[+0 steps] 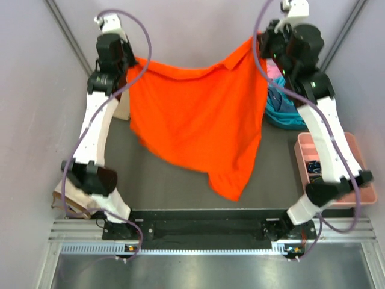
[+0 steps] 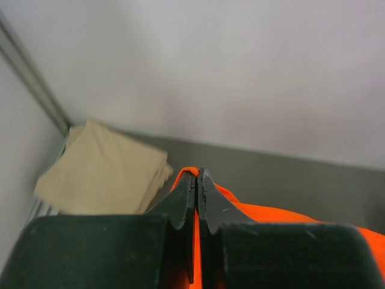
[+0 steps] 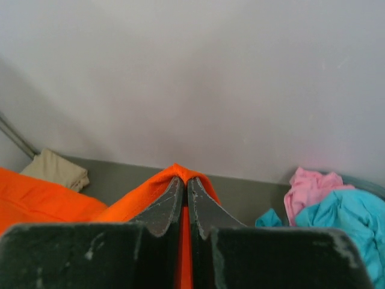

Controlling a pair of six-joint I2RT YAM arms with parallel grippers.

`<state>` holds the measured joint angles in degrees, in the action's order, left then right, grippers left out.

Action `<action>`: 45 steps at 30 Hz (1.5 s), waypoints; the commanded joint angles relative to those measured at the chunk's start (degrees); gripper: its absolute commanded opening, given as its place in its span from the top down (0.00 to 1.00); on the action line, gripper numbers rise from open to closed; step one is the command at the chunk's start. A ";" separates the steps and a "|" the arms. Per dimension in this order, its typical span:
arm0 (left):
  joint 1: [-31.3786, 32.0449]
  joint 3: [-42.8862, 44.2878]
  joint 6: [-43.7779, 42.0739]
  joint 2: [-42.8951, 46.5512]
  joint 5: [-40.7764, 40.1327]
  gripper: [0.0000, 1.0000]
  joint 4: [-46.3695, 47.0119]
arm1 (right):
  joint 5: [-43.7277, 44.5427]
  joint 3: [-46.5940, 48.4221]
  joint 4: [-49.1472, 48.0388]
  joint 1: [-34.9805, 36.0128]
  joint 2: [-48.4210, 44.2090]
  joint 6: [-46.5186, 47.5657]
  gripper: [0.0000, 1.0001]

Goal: Fold and stack the t-shirts
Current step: Flatten out the tshirt

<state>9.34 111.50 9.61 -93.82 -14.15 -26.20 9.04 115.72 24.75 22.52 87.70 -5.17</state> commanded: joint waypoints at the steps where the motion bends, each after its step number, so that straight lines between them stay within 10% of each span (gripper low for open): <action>1: -3.80 19.42 2.78 -10.13 6.06 1.00 5.55 | -7.19 22.28 -3.40 -3.27 8.24 -0.81 1.00; 7: -4.69 22.30 5.59 -5.34 9.14 1.00 3.95 | -12.72 21.00 -4.53 -3.27 4.69 -2.65 1.00; 19: -4.60 -40.10 12.01 30.17 8.71 1.00 10.29 | -19.67 -46.04 -10.60 0.41 -27.66 -15.22 1.00; 27: -4.60 -73.60 19.30 40.73 7.46 1.00 12.04 | -18.18 -73.34 -9.65 5.43 -34.96 -21.81 1.00; 45: -4.60 -75.73 25.02 31.78 -5.62 1.00 4.05 | -13.96 -81.71 3.28 6.66 -40.68 -27.08 1.00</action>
<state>4.86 33.01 33.15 -59.44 -16.49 -21.52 -6.61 34.04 25.36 28.51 46.94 -30.02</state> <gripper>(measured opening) 0.021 0.009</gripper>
